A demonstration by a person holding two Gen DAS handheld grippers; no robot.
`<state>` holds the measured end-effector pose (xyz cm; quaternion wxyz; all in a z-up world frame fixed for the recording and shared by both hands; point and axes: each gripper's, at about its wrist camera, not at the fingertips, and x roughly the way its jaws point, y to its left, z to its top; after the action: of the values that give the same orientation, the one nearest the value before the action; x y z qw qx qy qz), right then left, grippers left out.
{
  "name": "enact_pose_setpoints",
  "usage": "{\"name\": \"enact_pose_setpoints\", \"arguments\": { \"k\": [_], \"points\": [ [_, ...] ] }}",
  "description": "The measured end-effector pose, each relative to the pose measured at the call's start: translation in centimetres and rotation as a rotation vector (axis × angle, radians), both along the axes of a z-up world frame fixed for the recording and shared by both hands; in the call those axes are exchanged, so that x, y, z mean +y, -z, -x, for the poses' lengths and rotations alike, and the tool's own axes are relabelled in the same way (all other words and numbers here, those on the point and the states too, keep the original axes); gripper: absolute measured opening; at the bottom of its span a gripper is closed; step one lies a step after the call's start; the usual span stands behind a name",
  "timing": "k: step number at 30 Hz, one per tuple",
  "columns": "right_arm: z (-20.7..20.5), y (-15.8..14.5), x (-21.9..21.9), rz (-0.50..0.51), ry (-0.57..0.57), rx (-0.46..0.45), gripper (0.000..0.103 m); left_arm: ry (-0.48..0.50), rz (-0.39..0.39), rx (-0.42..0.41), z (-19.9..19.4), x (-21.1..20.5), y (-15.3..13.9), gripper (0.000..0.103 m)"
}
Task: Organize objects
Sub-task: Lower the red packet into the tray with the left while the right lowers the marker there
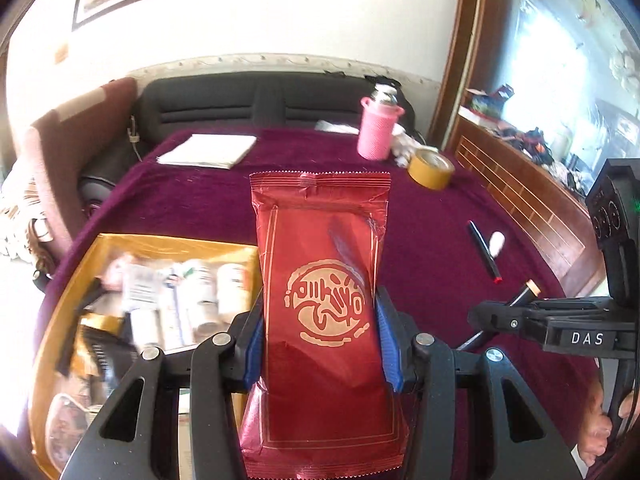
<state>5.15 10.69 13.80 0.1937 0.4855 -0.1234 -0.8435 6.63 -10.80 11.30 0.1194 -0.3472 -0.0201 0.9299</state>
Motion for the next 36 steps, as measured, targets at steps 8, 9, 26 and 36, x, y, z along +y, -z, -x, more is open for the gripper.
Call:
{"name": "enact_pose_setpoints", "arguments": {
  "k": [8,9,26,36],
  "points": [
    [-0.5,-2.7,-7.9,-0.021,-0.139,0.033,0.013,-0.106,-0.007,0.067,-1.4,-7.4,-1.6,0.042],
    [-0.6,-3.1,-8.8,-0.021,-0.158,0.040,0.013,-0.121,-0.004,0.073,-1.5,-8.4,-1.8,0.042],
    [7.6,1.7,-24.0,-0.073,-0.288,-0.154,0.013,-0.307,0.035,-0.056,4.9,-19.9,4.1,0.042],
    [8.2,1.9,-23.6,-0.112,-0.236,-0.096,0.013,-0.291,0.031,-0.124,5.7,-20.0,6.8,0.044]
  ]
}}
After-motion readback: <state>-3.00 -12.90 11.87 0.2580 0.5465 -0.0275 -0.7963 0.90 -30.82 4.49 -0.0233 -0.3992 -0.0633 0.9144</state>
